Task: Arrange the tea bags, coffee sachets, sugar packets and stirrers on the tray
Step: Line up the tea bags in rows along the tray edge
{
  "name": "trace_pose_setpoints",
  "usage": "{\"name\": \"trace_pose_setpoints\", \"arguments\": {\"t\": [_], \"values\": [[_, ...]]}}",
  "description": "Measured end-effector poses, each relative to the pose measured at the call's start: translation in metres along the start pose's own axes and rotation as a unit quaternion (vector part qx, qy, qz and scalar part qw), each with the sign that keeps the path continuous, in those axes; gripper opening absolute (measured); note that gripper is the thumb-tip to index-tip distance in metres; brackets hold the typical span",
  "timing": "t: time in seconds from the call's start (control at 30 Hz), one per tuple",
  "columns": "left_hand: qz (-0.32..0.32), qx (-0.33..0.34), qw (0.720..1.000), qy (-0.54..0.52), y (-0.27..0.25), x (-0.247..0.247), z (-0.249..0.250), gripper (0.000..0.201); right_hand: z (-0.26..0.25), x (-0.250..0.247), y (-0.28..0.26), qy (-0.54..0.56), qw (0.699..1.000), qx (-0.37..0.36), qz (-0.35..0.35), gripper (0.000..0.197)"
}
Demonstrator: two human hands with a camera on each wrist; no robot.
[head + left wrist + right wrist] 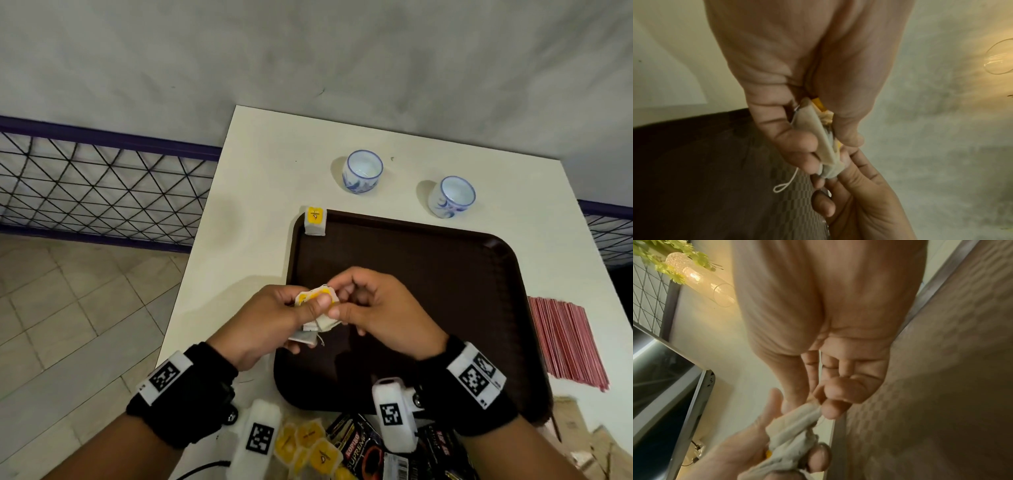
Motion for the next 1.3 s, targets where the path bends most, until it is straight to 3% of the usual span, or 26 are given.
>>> {"name": "trace_pose_setpoints", "arguments": {"t": [0.2, 0.43, 0.6, 1.0, 1.3], "values": [[-0.032, -0.008, 0.999, -0.005, -0.001, 0.000, -0.001, 0.034, 0.004, -0.005, 0.001, -0.016, 0.997, -0.006, 0.069, 0.015], [0.003, 0.011, 1.000, 0.019, 0.003, -0.010, -0.003, 0.026, 0.005, -0.013, -0.001, -0.022, 0.995, -0.007, 0.099, 0.007], [0.030, 0.029, 0.999, 0.025, 0.000, -0.022, -0.003, 0.023, 0.015, -0.041, 0.006, 0.039, 0.987, 0.051, 0.150, 0.007], [0.032, 0.017, 0.999, 0.031, -0.006, -0.026, -0.011, 0.018, 0.018, -0.038, 0.097, 0.002, 0.987, 0.108, 0.118, 0.016], [0.032, 0.013, 0.999, 0.032, -0.007, -0.028, -0.010, 0.017, 0.026, -0.034, 0.119, 0.006, 0.977, 0.150, 0.151, 0.004]]}}
Point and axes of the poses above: each hand's wrist, its own y-axis towards the middle knuckle, its own x-axis out of the palm, z = x × y, the point moved 8 cm from there along y, towards the middle knuckle, and after that the axes turned 11 degrees about -y, right-handed, at the moved point
